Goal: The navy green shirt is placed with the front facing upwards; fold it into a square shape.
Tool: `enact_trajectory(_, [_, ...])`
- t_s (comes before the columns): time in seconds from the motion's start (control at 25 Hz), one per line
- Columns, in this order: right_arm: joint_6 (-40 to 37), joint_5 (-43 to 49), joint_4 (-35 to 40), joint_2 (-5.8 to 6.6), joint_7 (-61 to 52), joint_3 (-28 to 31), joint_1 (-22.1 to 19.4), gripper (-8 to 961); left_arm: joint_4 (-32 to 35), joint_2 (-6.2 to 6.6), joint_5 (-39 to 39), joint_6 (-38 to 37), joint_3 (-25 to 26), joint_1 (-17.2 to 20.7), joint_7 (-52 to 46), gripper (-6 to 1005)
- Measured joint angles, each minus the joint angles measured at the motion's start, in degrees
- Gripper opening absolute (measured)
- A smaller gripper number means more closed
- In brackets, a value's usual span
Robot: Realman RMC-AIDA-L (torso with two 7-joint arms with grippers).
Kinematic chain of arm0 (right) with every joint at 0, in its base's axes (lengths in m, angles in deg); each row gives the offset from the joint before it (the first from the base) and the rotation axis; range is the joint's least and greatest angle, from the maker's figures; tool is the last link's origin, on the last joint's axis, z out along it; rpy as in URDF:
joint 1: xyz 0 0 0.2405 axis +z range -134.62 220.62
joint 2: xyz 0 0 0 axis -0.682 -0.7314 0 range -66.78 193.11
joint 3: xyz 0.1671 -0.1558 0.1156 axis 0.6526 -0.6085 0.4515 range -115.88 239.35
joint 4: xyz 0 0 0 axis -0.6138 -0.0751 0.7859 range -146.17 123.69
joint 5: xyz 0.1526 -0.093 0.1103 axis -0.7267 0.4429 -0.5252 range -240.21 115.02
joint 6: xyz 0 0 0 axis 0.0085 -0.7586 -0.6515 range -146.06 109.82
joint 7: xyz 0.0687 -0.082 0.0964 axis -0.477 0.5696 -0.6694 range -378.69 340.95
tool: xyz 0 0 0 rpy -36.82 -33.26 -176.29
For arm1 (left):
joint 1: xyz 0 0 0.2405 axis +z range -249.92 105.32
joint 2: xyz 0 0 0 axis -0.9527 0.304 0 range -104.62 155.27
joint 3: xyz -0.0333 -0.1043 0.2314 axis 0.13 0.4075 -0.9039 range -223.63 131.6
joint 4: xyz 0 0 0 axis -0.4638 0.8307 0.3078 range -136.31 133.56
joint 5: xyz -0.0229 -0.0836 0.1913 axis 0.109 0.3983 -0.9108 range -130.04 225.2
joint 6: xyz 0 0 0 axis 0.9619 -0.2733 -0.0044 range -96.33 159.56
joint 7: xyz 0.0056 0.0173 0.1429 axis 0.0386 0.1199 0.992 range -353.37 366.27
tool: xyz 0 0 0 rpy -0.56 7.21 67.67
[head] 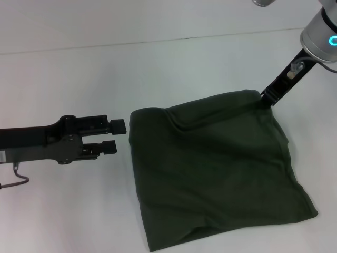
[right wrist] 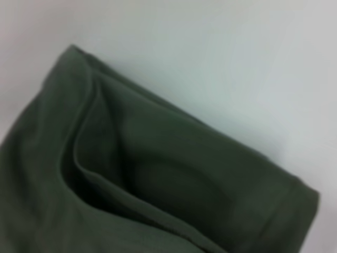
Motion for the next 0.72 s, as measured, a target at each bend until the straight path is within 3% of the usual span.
enact_trajectory(0.4, [4.0, 5.5, 0.2, -0.49, -3.3, -0.8, 0.4, 2, -0.1, 0.0, 0.0, 0.0, 0.0, 0.1, 0.0, 735])
enact_trajectory(0.72, [8.4, 5.6, 0.6, -0.09, -5.7, -4.2, 0.0, 2, -0.2, -0.03, 0.0, -0.2, 0.0, 0.2, 0.0, 734])
